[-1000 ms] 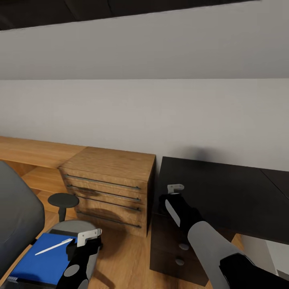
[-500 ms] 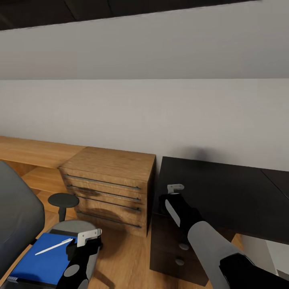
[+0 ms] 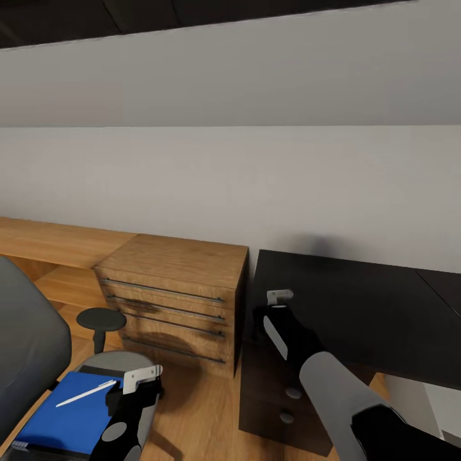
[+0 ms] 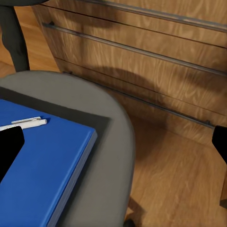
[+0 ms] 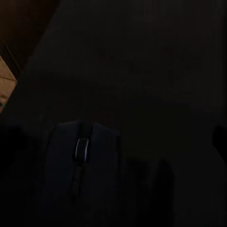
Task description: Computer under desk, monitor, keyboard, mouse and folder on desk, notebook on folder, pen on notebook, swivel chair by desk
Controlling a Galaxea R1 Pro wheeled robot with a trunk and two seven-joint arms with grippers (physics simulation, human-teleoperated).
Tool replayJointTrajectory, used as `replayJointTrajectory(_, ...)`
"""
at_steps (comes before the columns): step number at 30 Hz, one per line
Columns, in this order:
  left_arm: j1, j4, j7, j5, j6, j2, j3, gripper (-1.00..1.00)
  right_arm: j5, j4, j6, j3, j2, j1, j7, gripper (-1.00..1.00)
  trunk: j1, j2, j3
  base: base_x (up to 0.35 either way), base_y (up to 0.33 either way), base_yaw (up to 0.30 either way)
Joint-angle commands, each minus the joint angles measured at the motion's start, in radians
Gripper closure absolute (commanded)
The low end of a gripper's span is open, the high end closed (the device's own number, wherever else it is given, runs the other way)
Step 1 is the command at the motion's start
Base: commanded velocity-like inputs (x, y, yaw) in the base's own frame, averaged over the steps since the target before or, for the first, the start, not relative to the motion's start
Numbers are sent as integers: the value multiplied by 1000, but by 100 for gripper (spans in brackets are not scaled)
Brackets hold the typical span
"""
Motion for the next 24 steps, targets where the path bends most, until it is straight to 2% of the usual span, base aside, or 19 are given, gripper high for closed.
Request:
replayJointTrajectory(1, -1, -1, 8, 10, 3, 1, -3, -100, -11, -20, -1, 7, -1, -1, -9, -100, 0, -1, -1, 0, 0, 0)
replayJointTrajectory(4, -1, 0, 8, 27, 3, 1, -3, -100, -12, -85, -8, 7, -3, 1, -9, -100, 0, -1, -1, 0, 0, 0)
replayJointTrajectory(9, -1, 0, 8, 29, 3, 1, -3, -100, -11, -93, -9, 7, -3, 1, -9, -100, 0, -1, -1, 0, 0, 0)
replayJointTrajectory(12, -1, 0, 8, 29, 3, 1, -3, -100, -11, -134, -8, 7, -3, 5, -11, -100, 0, -1, -1, 0, 0, 0)
replayJointTrajectory(14, -1, 0, 8, 29, 3, 1, -3, -100, -9, -188, -6, 7, -4, 26, -12, -100, 0, -1, -1, 0, 0, 0)
replayJointTrajectory(18, -1, 1, 8, 28, 3, 1, -4, -100, 1, -420, 0, 7, -9, 160, -15, -100, 0, -1, -1, 0, 0, 0)
replayJointTrajectory(22, -1, 1, 8, 27, 3, 1, -4, -100, 1, -502, 2, 8, -21, 198, -15, -100, 0, -1, -1, 0, 0, 0)
replayJointTrajectory(24, -1, 1, 8, 27, 3, 1, -4, -100, 0, -511, 2, 9, -23, 201, -14, -100, 0, -1, -1, 0, 0, 0)
